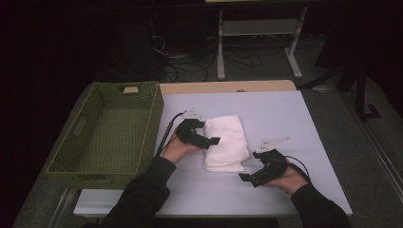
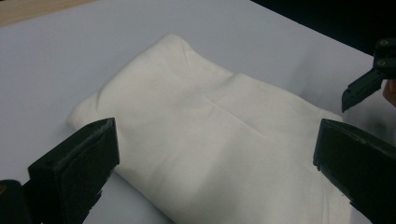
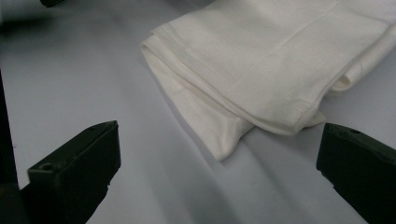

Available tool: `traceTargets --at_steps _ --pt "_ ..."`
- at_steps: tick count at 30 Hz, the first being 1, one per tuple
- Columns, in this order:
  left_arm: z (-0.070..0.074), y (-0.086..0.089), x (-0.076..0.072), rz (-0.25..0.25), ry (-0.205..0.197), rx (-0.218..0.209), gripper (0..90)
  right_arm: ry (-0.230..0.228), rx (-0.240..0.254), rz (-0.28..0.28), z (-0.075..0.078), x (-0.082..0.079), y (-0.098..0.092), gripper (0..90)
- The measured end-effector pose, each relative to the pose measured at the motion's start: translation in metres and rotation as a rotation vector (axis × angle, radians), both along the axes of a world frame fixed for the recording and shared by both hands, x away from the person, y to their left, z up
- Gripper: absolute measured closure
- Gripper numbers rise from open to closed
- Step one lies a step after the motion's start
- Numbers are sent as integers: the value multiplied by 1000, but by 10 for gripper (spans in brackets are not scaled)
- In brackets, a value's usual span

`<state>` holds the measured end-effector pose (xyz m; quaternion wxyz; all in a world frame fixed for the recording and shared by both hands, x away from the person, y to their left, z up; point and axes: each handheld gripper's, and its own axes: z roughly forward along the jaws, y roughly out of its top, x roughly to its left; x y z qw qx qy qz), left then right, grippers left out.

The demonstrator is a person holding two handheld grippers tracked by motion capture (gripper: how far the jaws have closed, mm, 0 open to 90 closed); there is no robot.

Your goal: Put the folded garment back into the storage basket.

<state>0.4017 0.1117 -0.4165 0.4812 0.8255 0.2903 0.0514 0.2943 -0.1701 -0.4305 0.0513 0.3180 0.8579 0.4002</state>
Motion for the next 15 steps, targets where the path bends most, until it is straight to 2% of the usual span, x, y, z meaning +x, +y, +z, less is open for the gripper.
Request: traceTargets --at_steps 15 --pt "4 -5 15 12 -5 7 0 -2 1 -5 0 0 -1 0"
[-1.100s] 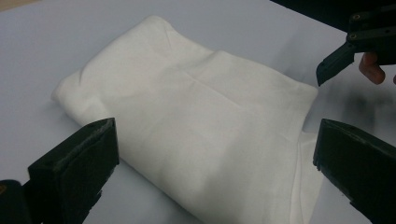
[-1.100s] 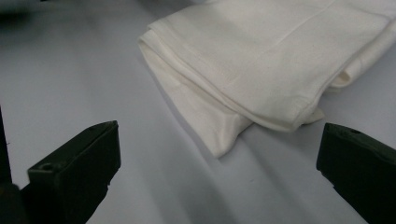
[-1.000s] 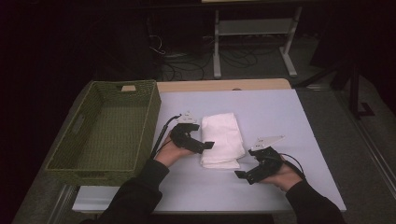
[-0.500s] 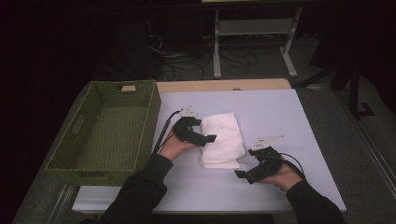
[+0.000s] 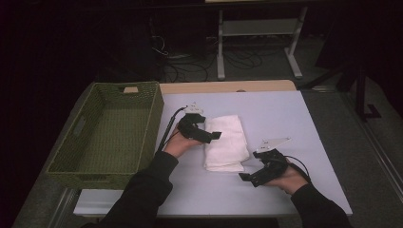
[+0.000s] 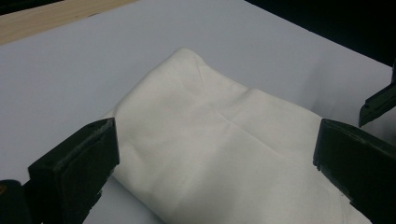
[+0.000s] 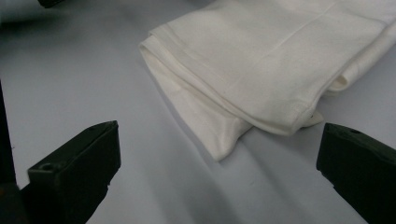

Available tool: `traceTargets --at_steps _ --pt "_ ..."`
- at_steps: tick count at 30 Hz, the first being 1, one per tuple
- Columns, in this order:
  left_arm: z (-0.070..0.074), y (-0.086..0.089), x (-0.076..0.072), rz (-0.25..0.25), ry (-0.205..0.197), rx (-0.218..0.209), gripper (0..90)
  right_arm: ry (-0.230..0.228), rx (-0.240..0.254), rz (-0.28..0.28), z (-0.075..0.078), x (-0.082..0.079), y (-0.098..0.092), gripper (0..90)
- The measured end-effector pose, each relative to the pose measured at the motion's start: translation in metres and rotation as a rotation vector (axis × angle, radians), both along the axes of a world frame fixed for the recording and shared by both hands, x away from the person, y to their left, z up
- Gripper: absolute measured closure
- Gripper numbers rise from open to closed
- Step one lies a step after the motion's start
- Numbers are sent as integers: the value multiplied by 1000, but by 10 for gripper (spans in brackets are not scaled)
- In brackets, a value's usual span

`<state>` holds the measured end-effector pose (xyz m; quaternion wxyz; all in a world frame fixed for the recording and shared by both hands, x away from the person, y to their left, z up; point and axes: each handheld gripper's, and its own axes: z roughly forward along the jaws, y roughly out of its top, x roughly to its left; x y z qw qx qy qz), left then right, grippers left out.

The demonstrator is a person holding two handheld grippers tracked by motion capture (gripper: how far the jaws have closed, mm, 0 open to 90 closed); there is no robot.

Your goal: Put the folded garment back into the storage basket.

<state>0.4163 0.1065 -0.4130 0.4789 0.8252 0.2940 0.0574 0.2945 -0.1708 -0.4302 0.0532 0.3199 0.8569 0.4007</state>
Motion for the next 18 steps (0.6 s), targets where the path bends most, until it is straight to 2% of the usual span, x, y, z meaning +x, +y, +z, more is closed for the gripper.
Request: traceTargets --at_steps 10,18 --pt "3 0 13 16 2 -6 0 -1 2 -1 0 0 0 0" --pt "5 0 23 36 5 4 0 0 4 -3 0 0 -1 0"
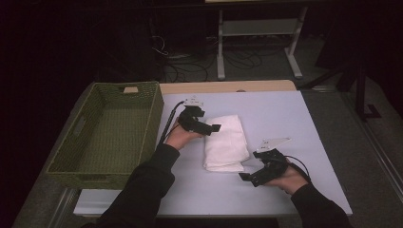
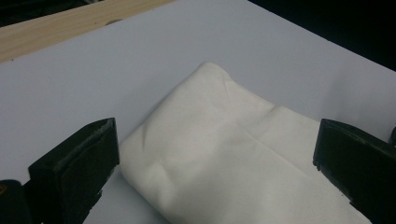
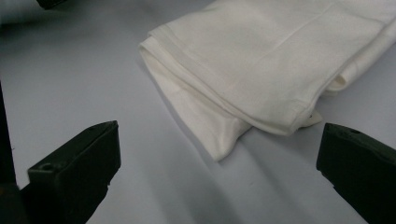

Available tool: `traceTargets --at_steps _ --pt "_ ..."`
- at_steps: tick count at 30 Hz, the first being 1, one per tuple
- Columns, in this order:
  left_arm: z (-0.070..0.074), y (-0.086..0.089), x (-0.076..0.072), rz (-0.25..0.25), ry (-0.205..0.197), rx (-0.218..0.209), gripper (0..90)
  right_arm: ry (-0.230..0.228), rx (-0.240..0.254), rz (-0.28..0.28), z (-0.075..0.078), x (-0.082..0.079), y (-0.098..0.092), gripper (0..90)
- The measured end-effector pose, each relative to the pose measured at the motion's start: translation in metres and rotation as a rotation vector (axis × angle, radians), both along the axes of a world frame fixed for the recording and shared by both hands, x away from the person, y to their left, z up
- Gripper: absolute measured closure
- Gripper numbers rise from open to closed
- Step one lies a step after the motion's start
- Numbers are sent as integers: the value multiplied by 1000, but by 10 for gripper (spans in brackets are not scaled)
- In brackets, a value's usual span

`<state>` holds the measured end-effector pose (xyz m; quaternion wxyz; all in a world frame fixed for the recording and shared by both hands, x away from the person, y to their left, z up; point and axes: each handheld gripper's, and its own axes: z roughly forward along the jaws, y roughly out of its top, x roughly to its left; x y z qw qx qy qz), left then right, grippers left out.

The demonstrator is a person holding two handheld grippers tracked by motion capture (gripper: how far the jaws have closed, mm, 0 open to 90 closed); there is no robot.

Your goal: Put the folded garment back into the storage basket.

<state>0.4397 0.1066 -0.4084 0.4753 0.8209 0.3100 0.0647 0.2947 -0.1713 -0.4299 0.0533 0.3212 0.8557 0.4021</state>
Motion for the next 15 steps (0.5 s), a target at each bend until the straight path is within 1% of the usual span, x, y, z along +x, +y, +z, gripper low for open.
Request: traceTargets --at_steps 5,7,12,15 --pt "-1 0 7 11 7 4 0 0 2 -1 0 0 0 0" --pt "-2 0 10 17 1 12 0 0 2 0 0 0 0 0" --pt "-4 1 16 25 0 4 0 1 4 0 0 0 0 0" --pt "-6 1 19 25 -3 16 0 1 3 1 0 0 0 0"
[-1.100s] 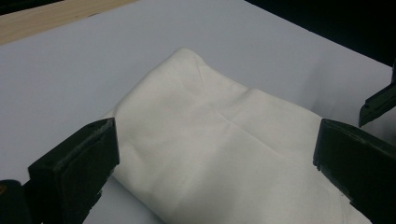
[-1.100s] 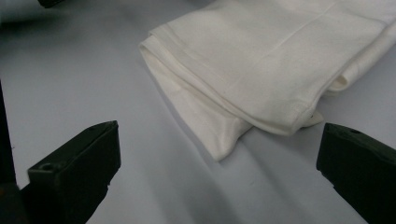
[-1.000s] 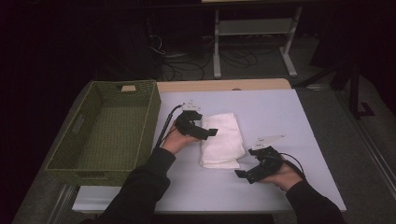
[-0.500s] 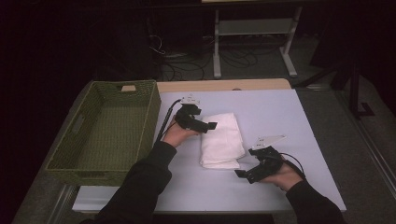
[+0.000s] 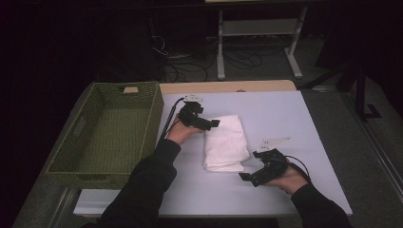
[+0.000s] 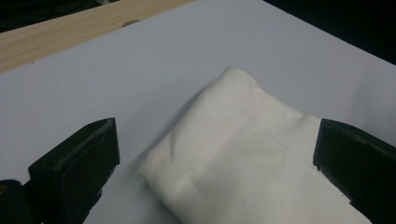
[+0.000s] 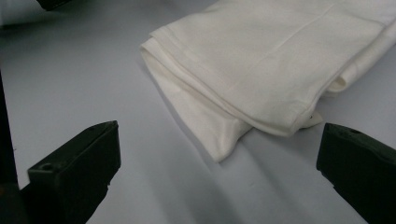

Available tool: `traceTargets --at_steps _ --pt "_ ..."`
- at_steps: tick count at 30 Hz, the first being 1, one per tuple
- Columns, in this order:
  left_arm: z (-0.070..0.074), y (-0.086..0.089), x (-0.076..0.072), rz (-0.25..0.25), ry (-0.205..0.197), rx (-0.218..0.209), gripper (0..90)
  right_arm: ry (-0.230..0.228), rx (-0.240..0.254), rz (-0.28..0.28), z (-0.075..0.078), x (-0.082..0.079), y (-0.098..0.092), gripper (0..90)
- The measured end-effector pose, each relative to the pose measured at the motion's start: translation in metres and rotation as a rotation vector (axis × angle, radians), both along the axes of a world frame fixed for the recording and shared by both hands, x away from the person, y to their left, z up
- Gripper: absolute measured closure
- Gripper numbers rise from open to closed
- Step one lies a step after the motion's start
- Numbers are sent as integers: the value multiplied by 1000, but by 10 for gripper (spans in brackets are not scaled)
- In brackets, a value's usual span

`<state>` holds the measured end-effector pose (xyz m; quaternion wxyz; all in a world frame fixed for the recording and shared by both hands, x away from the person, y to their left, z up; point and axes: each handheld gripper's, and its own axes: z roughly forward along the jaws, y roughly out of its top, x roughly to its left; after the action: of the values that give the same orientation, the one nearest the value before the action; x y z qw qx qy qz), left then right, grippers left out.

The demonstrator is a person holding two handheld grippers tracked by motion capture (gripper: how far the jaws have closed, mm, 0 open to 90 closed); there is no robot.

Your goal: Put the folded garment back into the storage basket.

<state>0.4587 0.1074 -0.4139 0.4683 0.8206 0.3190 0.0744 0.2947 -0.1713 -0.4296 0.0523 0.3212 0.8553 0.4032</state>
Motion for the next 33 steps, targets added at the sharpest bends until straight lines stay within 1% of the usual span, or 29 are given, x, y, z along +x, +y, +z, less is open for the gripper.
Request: traceTargets --at_steps 2,3,6,7,10,11,12,15,17,19,22,24,25,28,31,33 --pt "-2 1 2 -3 -3 6 0 0 0 1 0 0 0 0" --pt "-3 1 3 -2 1 -2 0 0 0 1 0 0 0 0" --pt "-5 3 7 3 7 -1 0 0 0 1 0 0 0 0" --pt "-6 4 8 3 6 6 0 0 1 2 0 0 0 0" --pt "-8 4 11 8 11 10 0 0 0 2 0 0 0 0" --pt "-9 5 12 10 12 18 17 0 0 2 0 0 0 0" --pt "-10 5 12 8 12 20 56 0 1 2 0 0 0 0" --pt "-12 7 15 18 19 26 92 1 1 3 0 0 0 0" --pt "-14 8 16 28 22 35 142 2 3 3 0 0 0 0" --pt "-14 9 17 37 24 35 159 1 3 4 0 0 0 0" --pt "-15 12 18 46 28 34 219 1 2 5 0 0 0 0" --pt "-16 12 19 46 31 37 256 0 2 6 0 0 0 0" --pt "-16 12 19 48 29 47 288 1 1 6 0 0 0 0" --pt "-17 12 20 43 33 61 341 1 1 6 0 0 0 0" --pt "-18 12 22 47 37 63 391 1 2 6 0 0 0 0" --pt "-20 11 23 40 37 67 404 2 2 6 0 0 0 0"
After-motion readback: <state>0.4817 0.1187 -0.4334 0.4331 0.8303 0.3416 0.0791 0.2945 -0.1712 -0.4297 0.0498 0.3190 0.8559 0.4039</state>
